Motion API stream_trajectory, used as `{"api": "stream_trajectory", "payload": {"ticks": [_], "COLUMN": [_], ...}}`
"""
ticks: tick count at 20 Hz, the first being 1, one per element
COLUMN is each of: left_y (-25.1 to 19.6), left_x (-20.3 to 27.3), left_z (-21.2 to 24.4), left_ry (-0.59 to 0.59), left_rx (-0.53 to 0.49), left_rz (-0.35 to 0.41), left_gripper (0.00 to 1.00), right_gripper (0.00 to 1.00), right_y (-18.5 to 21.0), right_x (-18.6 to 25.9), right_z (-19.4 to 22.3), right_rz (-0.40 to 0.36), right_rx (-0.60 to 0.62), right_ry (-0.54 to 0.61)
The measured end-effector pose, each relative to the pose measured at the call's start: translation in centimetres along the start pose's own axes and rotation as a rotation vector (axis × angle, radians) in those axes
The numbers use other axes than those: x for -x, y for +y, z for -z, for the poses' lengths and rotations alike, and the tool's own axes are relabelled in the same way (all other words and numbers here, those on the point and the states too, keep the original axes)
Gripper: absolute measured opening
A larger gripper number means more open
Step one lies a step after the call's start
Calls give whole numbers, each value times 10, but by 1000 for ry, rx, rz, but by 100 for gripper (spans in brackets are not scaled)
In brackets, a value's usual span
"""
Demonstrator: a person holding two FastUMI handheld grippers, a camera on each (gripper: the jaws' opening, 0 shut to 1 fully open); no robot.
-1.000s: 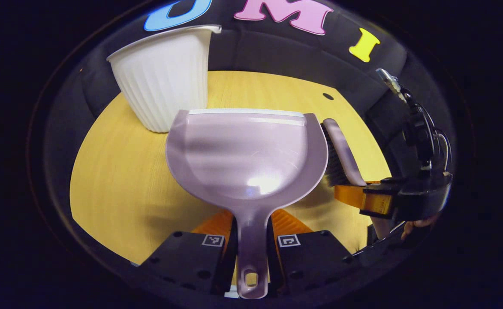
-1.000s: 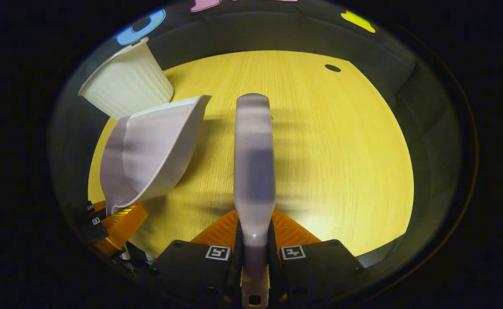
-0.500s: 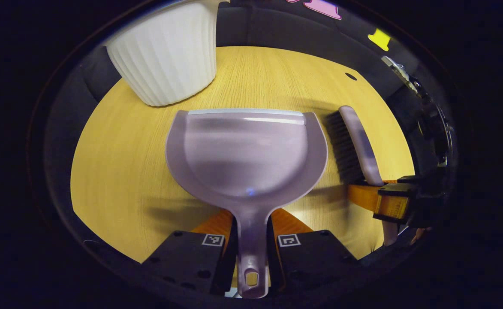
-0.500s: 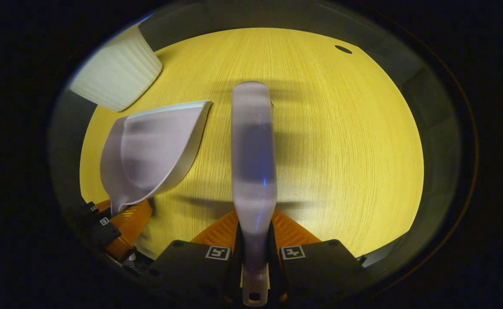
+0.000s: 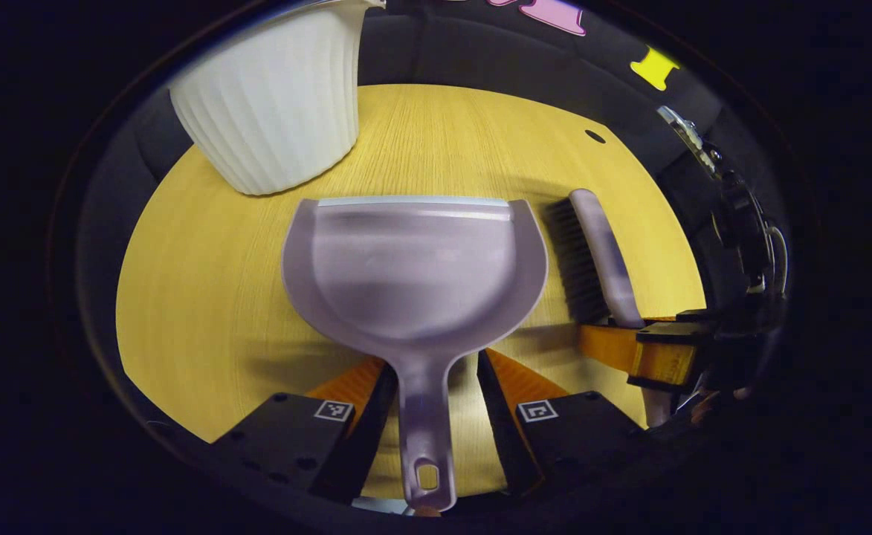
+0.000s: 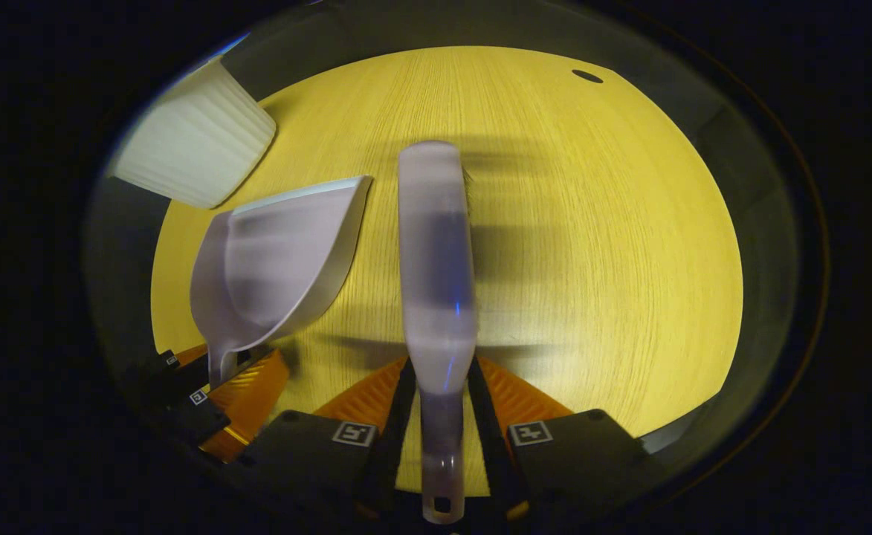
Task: Pick up the small broom and dustpan from the desktop, sweep the trash into the dustpan with the broom, and then empty the trash into the garbage bin.
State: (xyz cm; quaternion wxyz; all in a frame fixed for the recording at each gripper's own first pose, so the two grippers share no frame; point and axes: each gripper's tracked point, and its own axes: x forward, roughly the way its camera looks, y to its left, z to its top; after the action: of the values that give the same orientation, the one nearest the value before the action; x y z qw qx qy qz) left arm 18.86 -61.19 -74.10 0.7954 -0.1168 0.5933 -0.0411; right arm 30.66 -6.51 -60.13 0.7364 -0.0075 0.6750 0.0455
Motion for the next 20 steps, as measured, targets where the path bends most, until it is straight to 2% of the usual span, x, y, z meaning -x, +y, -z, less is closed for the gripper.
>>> {"api": "stream_trajectory", "payload": {"ticks": [1, 2, 3, 5, 6, 7, 9, 10, 13, 14, 20], "left_y": [-3, -2, -1, -7, -12, -15, -24, -25, -20, -18, -30], "left_x": [10, 21, 35, 70, 92, 112, 154, 174, 222, 221, 247], "left_z": [0, -4, -8, -24, -35, -41, -55, -62, -56, -52, -27], "left_ry": [-24, -60, -102, -189, -236, -291, -428, -499, -663, -703, -961], "left_rx": [-14, -34, -52, -73, -77, -81, -85, -84, -106, -114, -161], "left_rz": [7, -9, -18, -10, 7, 25, 37, 19, 0, -7, -71], "left_gripper": [80, 84, 83, 84, 84, 84, 84, 84, 83, 83, 83], "right_gripper": [73, 85, 95, 90, 99, 99, 99, 99, 98, 98, 98], "right_y": [-3, -4, -6, -8, -8, -5, 13, 17, 32, 28, 30], "right_x": [12, 26, 40, 72, 92, 113, 158, 177, 227, 217, 230], "right_z": [-4, -7, -14, -26, -33, -40, -55, -64, -71, -79, -89], "right_rz": [8, 11, 15, 7, 2, -6, -51, -70, -83, -91, -128], "right_rx": [4, 4, 0, 2, -3, -11, -19, -16, -6, -9, -25], "right_ry": [-40, -78, -121, -209, -259, -316, -471, -557, -783, -848, -1121]}}
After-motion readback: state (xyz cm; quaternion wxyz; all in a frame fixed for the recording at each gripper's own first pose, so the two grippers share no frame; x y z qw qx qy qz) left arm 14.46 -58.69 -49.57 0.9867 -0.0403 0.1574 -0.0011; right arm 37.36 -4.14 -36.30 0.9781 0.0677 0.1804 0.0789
